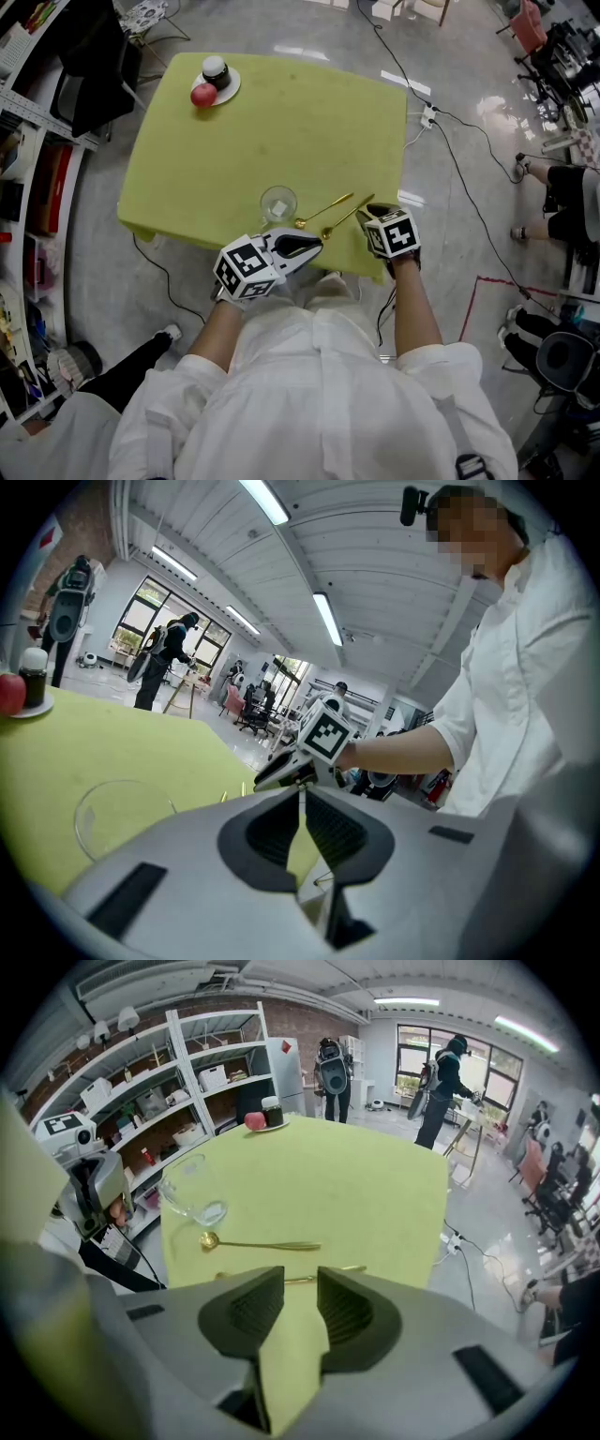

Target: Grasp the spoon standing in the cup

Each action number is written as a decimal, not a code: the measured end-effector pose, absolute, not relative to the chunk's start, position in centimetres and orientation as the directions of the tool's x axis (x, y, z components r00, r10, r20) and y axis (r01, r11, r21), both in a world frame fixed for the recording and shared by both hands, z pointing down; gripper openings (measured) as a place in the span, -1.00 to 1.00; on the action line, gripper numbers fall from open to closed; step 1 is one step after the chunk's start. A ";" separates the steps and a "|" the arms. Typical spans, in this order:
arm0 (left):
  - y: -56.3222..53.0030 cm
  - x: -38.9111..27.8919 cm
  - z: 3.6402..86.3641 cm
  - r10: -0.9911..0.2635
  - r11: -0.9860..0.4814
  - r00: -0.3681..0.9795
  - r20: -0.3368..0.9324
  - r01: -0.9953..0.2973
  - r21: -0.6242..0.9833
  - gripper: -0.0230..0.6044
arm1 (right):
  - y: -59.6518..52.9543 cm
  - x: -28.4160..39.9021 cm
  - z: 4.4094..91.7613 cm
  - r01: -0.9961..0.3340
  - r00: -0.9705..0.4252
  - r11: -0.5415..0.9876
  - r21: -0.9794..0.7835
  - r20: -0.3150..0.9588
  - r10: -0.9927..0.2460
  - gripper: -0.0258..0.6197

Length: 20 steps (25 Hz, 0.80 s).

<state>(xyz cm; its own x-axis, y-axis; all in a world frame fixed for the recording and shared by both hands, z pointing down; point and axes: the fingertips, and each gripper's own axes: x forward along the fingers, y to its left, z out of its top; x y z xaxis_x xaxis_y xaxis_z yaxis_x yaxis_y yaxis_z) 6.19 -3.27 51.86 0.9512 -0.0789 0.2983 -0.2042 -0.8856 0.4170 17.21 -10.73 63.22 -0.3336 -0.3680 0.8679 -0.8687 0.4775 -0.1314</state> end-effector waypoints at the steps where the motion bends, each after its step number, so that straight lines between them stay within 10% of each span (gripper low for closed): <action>1: -3.3 6.2 51.8 -0.079 -0.886 0.952 0.297 -0.204 0.417 -0.85 | -10.8 17.2 63.1 -0.870 -0.341 0.472 -0.139 0.863 -0.373 -0.58; 20: -4.0 5.0 51.7 -0.087 -0.889 0.952 0.293 -0.207 0.408 -0.85 | -11.2 14.2 60.4 -0.864 -0.459 0.434 -0.256 0.754 -0.470 -0.69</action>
<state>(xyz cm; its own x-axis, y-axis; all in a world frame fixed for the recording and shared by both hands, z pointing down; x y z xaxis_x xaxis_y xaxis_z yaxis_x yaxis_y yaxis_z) 5.00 -3.95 51.66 0.9520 -0.0870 0.2935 -0.2071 -0.8892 0.4080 14.19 -11.19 60.42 -0.4592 -0.4703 0.7536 -0.8640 0.4336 -0.2559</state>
